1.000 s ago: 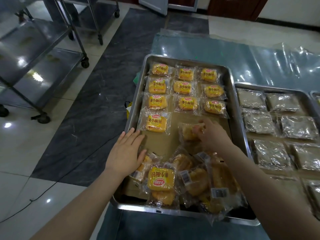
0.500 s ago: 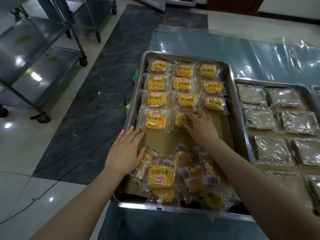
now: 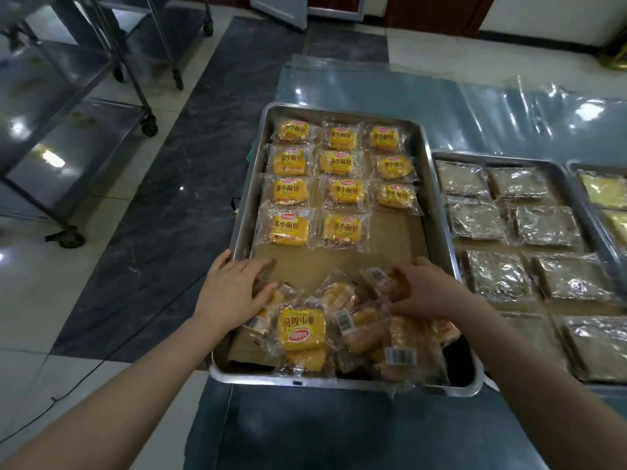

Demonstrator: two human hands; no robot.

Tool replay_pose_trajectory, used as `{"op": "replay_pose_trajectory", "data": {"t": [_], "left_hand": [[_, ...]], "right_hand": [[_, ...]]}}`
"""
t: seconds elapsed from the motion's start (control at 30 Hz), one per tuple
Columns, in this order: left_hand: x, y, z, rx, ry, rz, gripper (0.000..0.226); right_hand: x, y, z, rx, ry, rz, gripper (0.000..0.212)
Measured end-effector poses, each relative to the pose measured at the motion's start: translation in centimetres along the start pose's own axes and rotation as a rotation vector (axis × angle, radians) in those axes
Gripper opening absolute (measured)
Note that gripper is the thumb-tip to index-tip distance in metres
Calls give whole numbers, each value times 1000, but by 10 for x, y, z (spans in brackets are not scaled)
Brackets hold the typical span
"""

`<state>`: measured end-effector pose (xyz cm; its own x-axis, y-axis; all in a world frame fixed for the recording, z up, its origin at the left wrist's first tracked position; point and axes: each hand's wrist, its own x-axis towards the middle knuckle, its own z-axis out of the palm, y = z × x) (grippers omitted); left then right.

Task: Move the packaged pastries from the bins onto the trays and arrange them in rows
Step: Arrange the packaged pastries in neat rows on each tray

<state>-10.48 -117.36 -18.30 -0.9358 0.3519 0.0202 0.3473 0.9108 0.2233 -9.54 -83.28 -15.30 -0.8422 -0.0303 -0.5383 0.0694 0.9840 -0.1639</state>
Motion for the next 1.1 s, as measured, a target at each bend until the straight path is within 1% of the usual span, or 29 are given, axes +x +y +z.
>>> {"op": "replay_pose_trajectory", "data": {"t": [0.07,0.13,0.2,0.23,0.27,0.3,0.33,0.4,0.43,0.47,0.53,0.6,0.67,0.77,0.8,0.87,0.9,0.97,1.03,1.1], "left_hand": [[-2,0,-4,6,-42,27,50],[-4,2,-7,-10,-98,56,51],[-7,5,-8,-39,-147,95,48],[-9,7,-8,-53,-175,119,46],[-12,8,-7,-70,-207,135,46],[-14,8,-7,-86,-240,143,47],[-15,9,-7,-91,-274,144,49],[-16,10,-7,-57,-340,162,53],[-17,10,-6,-22,-376,175,57],[-18,11,-4,16,-411,186,65],[-18,14,-1,73,-473,180,84],[-15,18,1,70,-499,153,93],[-10,21,1,30,-503,124,93],[-5,23,0,-3,-463,94,93],[-5,25,0,11,-426,86,92],[-6,28,2,38,-308,60,88],[-6,30,3,49,-242,42,85],[-7,35,5,87,-147,21,77],[-7,37,9,117,-113,8,71],[-9,37,13,86,-130,-15,72]], "right_hand": [[1,1,-2,49,39,-23,93],[4,3,-1,175,116,-4,90],[9,6,1,239,271,39,78],[12,7,3,216,347,58,69],[14,8,3,182,385,65,63],[16,10,4,149,370,55,61],[19,12,3,107,306,29,66],[20,17,-1,-8,154,-15,80],[20,18,-3,-54,122,-22,84],[19,19,-3,-82,132,-21,85],[18,18,-1,-106,227,-13,78],[18,18,0,-91,330,-3,61],[19,21,-2,18,375,39,47],[21,27,-12,437,362,146,42],[22,30,-15,544,340,152,37],[25,36,-21,638,302,111,19],[26,39,-22,652,293,87,15],[30,44,-25,590,312,69,21],[36,48,-27,464,386,64,33],[44,50,-27,396,412,47,37]]}}
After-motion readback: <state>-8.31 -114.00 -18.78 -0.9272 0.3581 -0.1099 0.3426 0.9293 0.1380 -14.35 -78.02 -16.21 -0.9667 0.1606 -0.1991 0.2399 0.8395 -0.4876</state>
